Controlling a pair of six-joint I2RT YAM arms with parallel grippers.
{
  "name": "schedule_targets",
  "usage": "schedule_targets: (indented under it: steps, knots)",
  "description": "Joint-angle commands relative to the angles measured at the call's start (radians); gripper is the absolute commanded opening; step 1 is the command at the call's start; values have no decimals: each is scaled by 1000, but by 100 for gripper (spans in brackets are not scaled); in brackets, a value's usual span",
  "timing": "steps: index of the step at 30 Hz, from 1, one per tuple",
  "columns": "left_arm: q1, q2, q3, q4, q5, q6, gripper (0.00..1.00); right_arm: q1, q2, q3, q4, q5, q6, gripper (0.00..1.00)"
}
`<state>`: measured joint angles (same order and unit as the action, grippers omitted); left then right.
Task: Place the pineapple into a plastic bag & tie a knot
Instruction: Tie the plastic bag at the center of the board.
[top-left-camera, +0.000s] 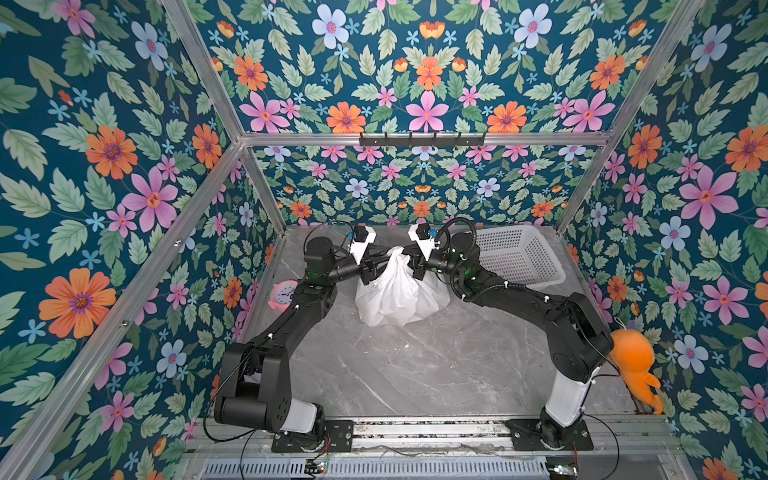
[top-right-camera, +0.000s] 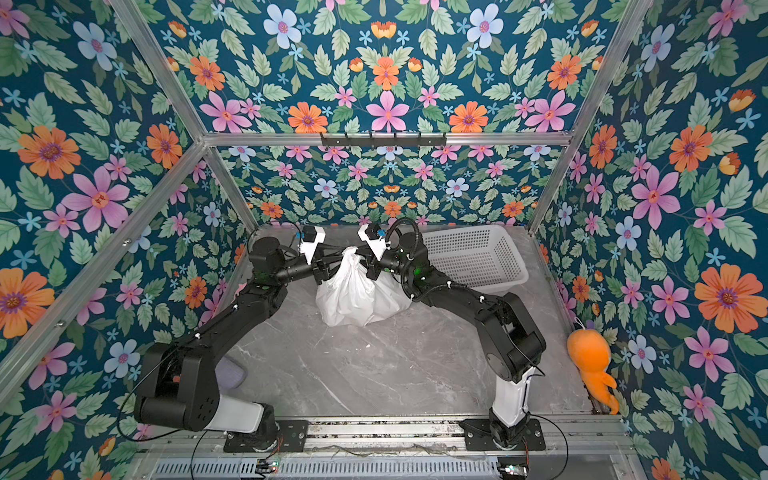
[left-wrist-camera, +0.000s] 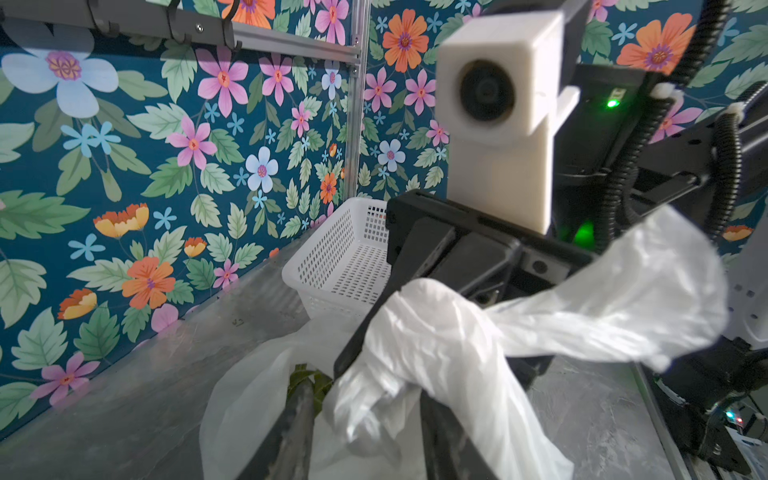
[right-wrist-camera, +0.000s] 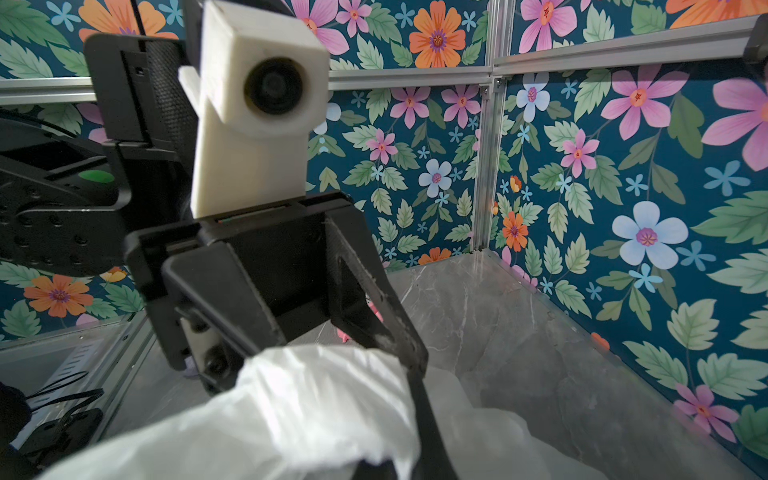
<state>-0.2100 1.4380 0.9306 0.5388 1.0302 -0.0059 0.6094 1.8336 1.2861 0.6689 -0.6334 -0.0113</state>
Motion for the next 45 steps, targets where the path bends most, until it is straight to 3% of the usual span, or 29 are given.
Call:
schedule_targets:
  steps: [1,7,14,18,25,26,30,33,38,42,45]
  knots:
    - [0,-1,0,69,26,-13,37,0,-2,2,11,-33,-3,0]
    - [-2,35,13,72,66,-20,13,1,3,11,18,-54,14,0]
    - [-2,47,22,79,111,-37,20,-2,11,22,20,-64,26,0]
    - [-2,50,22,84,119,-44,0,-3,13,27,26,-54,29,0]
    - [0,1,-6,84,42,-9,0,-13,-19,-14,25,24,19,0]
    - [0,-8,-11,79,15,-3,0,-14,-27,-24,20,38,13,2]
    - [0,-38,-7,22,-36,63,0,-19,-90,-88,-19,139,-25,36]
    - [0,-52,0,-25,-65,108,0,-24,-165,-165,-79,189,-60,52]
    - [0,-63,11,-76,-95,157,0,-20,-341,-231,-306,267,-36,60]
    - [0,-64,22,-97,-95,177,0,15,-444,-111,-625,283,179,61]
    - [0,-59,28,-97,-91,178,0,40,-438,-5,-767,247,399,61]
